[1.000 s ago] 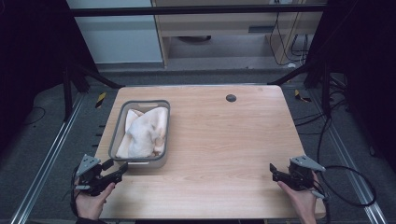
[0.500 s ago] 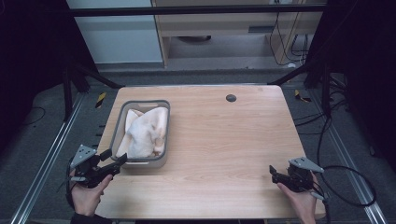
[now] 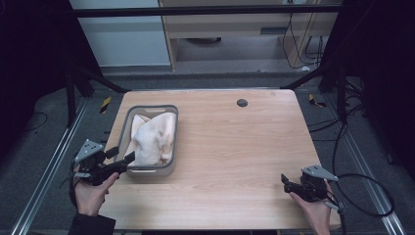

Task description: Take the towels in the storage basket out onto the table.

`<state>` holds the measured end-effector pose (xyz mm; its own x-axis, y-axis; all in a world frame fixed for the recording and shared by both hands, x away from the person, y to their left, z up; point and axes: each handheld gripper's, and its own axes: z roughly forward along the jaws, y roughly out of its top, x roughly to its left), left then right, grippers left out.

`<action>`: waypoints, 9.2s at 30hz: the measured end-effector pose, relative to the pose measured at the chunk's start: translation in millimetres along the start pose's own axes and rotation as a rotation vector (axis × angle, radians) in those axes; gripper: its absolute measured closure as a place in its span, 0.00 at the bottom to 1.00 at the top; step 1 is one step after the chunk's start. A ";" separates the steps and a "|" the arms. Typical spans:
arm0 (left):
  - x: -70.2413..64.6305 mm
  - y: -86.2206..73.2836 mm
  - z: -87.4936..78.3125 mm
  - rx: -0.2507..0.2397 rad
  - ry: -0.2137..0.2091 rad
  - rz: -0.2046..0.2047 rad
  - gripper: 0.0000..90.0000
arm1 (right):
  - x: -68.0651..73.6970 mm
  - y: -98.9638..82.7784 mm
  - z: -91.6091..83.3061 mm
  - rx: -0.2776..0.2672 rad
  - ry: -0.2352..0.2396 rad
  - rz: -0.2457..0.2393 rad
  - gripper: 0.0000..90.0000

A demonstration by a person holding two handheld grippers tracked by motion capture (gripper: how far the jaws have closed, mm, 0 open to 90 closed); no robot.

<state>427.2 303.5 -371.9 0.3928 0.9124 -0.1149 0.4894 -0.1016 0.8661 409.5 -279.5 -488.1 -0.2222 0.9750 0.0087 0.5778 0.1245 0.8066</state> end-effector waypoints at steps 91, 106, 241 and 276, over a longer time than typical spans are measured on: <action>4.8 30.1 133.6 0.495 0.054 0.029 0.43 | 0.1 -0.6 12.6 0.098 0.047 -0.032 0.14; 9.6 40.2 116.4 0.466 0.064 -0.001 0.60 | 0.1 -0.6 12.6 0.100 0.048 -0.031 0.14; -192.1 139.1 94.3 0.283 -0.283 0.333 0.60 | -3.2 0.7 10.0 0.078 0.061 -0.022 0.14; -210.7 54.9 176.5 0.410 -0.340 0.324 0.49 | -2.4 0.1 11.1 0.091 0.057 -0.034 0.13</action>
<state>508.8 35.8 -386.1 0.7642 0.6394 -0.0845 0.5365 -0.5574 0.6336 418.9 -279.8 -494.6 -0.2855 0.9582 0.0179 0.6374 0.1759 0.7502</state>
